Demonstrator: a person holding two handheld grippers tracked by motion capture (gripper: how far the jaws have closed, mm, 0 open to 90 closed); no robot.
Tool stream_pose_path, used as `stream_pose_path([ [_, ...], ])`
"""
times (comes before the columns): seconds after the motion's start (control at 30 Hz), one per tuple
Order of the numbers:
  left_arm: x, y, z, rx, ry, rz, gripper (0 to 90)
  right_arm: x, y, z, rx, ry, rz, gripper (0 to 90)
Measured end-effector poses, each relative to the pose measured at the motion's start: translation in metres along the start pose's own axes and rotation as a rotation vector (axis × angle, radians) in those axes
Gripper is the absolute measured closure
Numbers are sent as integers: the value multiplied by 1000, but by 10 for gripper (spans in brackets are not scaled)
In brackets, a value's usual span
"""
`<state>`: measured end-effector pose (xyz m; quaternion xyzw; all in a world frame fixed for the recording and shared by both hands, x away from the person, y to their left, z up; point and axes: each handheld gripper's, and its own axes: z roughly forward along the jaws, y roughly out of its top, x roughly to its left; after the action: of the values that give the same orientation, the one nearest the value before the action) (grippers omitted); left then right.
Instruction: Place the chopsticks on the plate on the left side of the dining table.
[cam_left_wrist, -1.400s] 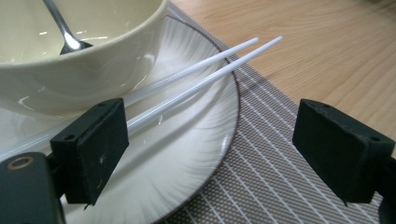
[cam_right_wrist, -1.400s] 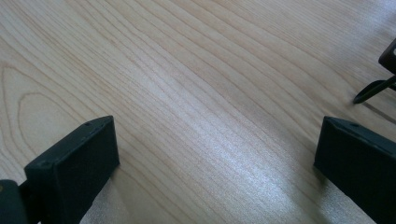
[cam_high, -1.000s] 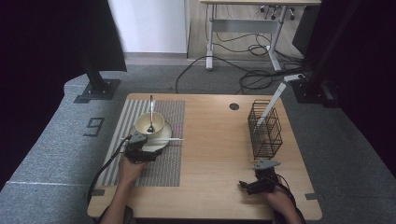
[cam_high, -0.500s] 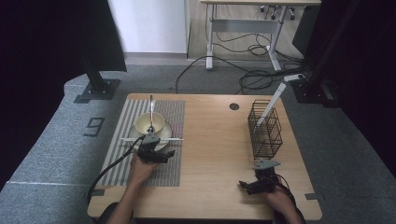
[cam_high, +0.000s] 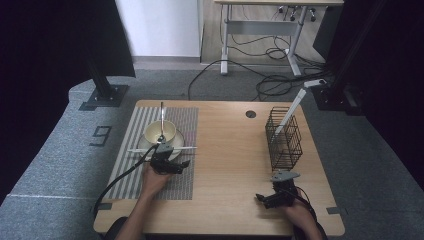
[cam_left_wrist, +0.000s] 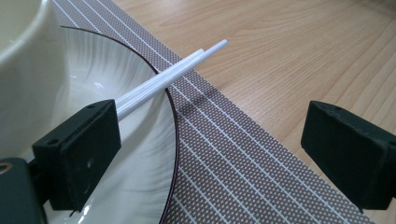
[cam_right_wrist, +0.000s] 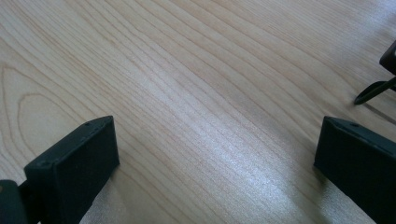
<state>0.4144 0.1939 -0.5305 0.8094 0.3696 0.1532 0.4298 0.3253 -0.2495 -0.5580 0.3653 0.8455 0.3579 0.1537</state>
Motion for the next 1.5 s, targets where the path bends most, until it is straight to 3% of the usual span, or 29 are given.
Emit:
stream_pose_path([
  [0.17,6,-5,-20,-45,12,-50,40,0,0,0,0,0,0,0],
  [0.37,23,-18,-50,-81,80,-112,22,0,0,0,0,1,0,0],
  [0.6,53,-35,-79,-106,207,-179,4,0,0,0,0,1,0,0],
  [0.8,73,-47,-94,-143,280,-235,0,1,0,0,1,2,1,0],
  [1.1,89,-54,-89,-96,319,-222,0,0,0,0,0,2,0,0],
  [1.5,92,-55,-76,-57,292,-214,0,1,0,0,1,2,1,0],
])
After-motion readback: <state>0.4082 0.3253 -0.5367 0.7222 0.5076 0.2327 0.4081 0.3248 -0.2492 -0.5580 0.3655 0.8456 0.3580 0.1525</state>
